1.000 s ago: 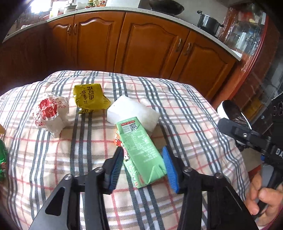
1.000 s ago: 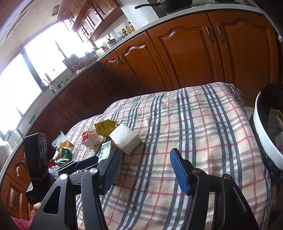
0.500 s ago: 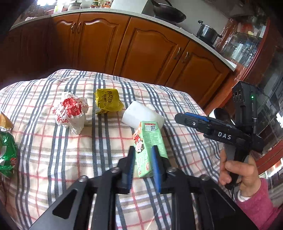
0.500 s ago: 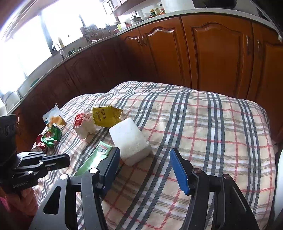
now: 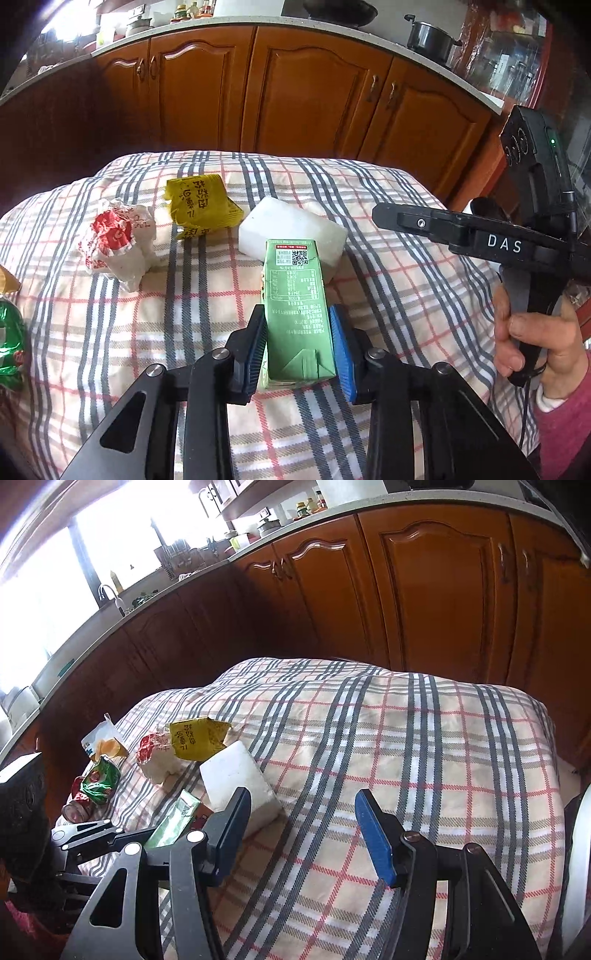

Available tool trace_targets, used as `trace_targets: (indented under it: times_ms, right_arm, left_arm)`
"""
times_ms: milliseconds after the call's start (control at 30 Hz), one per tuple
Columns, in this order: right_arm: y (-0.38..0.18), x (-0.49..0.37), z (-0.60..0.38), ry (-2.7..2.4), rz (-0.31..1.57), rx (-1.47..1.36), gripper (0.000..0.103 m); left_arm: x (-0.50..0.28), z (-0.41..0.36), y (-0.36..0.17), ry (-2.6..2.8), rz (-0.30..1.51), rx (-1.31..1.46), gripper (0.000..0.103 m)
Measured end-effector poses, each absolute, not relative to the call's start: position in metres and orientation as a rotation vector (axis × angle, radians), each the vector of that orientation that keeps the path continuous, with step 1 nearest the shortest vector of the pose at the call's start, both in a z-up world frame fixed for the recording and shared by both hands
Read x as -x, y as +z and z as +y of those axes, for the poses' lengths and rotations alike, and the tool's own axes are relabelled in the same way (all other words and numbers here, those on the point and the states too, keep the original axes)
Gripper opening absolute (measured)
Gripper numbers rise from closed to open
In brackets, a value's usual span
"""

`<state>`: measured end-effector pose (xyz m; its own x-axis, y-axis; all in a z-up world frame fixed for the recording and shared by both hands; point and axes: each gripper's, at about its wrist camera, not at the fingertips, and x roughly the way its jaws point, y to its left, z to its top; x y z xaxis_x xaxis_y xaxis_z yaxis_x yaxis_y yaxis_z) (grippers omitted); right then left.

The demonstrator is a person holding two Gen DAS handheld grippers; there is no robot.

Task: Collect trash
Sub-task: 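Grasp the green juice box with the left tool while the right tool grasps the white foam block, then carry the juice box and foam block over the bin and open both tools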

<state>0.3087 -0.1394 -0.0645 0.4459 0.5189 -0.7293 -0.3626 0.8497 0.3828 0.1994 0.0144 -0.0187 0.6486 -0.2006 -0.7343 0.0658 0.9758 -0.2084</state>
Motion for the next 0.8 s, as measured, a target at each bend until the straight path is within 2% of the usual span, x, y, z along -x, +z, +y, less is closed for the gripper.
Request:
trace_targets:
  times_ms: [500, 600, 800]
  right_arm:
    - [-0.081, -0.306, -0.048, 0.685, 0.949, 0.185, 0.061]
    - [-0.085, -0.307, -0.046, 0.660, 0.968, 0.223, 0.050]
    - [-0.069, -0.298, -0.078, 0.620, 0.974, 0.088, 0.046]
  left_arm:
    - [-0.160, 0.059, -0.008, -0.109, 0.828, 0.246, 0.031]
    - [-0.159, 0.057, -0.005, -0.117, 0.826, 0.247, 0.031]
    - [-0.160, 0.048, 0.005, -0.163, 0.809, 0.252, 0.031]
